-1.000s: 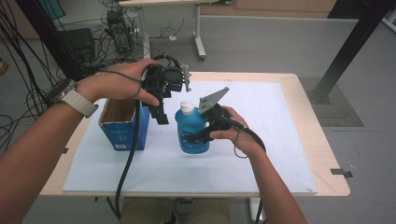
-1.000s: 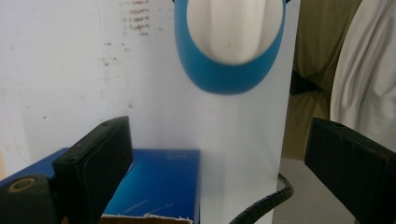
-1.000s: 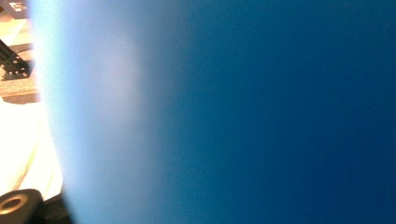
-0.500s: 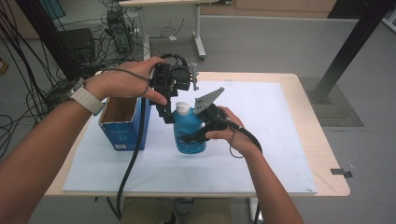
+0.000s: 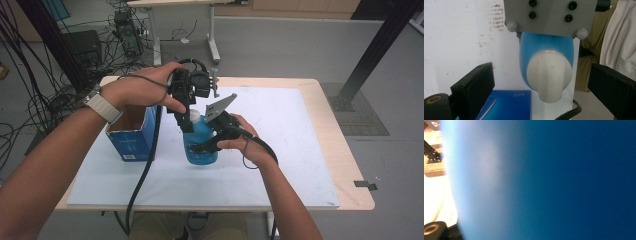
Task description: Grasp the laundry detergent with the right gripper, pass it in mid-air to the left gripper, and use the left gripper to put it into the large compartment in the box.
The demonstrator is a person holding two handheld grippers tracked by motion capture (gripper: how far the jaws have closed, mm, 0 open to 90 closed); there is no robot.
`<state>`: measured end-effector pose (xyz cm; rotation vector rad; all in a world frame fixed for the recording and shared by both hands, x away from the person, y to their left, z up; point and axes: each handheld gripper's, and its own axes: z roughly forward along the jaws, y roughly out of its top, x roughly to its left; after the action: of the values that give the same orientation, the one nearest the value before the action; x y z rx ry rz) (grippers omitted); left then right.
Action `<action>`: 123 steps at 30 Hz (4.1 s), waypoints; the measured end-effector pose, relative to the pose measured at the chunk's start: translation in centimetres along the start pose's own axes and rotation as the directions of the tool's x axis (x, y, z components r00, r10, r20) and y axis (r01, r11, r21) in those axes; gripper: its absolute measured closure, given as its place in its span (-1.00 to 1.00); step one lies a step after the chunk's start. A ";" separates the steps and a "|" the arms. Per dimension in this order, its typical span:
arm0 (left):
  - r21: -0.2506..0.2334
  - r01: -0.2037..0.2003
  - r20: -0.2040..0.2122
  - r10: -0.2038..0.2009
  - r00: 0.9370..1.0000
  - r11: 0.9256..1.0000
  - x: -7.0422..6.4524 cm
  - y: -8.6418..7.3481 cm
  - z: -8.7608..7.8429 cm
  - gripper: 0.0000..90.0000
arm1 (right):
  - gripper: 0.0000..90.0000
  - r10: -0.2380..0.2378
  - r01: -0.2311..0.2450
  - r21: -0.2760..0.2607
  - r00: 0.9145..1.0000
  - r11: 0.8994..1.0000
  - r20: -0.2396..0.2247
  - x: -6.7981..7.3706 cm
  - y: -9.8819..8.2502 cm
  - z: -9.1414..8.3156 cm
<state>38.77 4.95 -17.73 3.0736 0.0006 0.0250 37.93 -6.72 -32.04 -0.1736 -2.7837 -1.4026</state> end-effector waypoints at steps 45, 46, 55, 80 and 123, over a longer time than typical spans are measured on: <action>-0.001 0.000 0.002 0.000 1.000 1.000 0.0 0.2 0.4 -0.82 | -0.03 0.012 -0.012 0.001 1.000 1.000 0.004 0.0 -0.1 -0.2; 0.000 0.000 0.003 0.000 1.000 1.000 -0.1 0.2 0.4 -0.82 | -0.03 0.013 -0.013 0.001 1.000 1.000 0.003 -0.1 -0.1 -0.2; -0.004 0.002 -0.001 -0.002 1.000 1.000 -0.1 -0.1 0.3 -0.81 | -0.04 0.013 -0.013 0.002 1.000 1.000 0.006 -0.1 -0.2 -0.2; -0.005 0.010 0.001 -0.010 1.000 1.000 -0.1 -0.4 0.8 -0.81 | -0.04 0.015 -0.015 -0.003 1.000 1.000 0.011 -0.1 -0.2 -0.5; -0.012 0.015 0.004 -0.015 1.000 1.000 0.1 -0.5 1.1 -0.81 | -0.04 0.026 -0.026 -0.009 1.000 1.000 0.014 -0.2 -0.4 -0.6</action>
<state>38.90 5.41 -18.84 3.0614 0.0230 0.0188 38.03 -7.47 -32.03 -0.2202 -2.7766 -1.4134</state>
